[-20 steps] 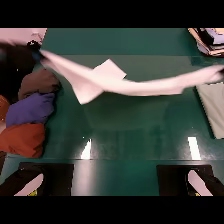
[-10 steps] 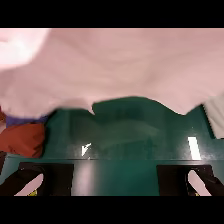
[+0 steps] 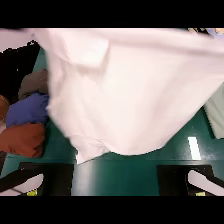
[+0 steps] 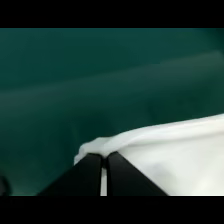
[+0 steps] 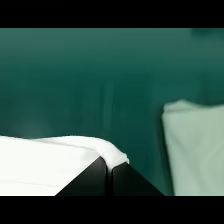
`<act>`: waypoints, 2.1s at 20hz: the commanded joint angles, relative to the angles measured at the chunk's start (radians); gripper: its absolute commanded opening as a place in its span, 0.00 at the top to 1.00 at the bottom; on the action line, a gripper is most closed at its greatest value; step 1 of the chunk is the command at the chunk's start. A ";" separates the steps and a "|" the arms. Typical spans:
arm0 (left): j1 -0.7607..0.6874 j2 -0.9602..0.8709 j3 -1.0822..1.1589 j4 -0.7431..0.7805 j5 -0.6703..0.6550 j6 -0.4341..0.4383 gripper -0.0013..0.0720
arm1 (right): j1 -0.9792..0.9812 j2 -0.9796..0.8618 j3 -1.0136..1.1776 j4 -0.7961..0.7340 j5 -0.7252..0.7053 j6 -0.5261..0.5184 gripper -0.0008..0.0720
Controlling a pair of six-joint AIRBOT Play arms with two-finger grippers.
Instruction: Fold the shirts.
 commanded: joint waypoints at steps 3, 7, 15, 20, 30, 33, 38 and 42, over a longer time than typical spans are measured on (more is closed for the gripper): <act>0.001 -0.389 -0.062 -0.025 0.041 0.039 0.95 | 0.017 -0.333 -0.139 -0.001 -0.034 0.006 0.97; 0.001 -0.532 -0.060 -0.031 0.261 0.064 0.95 | 0.028 -0.481 -0.138 0.086 -0.248 0.006 0.97; 0.001 -0.542 -0.021 0.002 0.058 0.161 0.95 | 0.041 -0.433 -0.172 0.028 -0.245 -0.031 0.97; 0.001 -0.542 -0.132 0.113 0.005 0.157 0.95 | 0.092 -0.298 -0.454 -0.035 -0.341 -0.032 0.97; 0.008 -0.534 -0.179 0.188 -0.048 0.071 0.23 | 0.121 -0.218 -0.632 0.064 -0.386 -0.020 0.51; 0.072 -0.473 -0.196 0.191 -0.226 0.066 0.34 | 0.091 -0.102 -0.675 0.067 -0.344 -0.021 0.51; 0.144 -0.162 -0.602 0.076 -0.145 0.044 0.43 | 0.001 0.114 -0.804 0.151 -0.230 -0.071 0.52; 0.144 0.070 -1.002 -0.100 -0.044 0.047 0.43 | -0.046 0.204 -0.873 0.153 -0.235 -0.073 0.52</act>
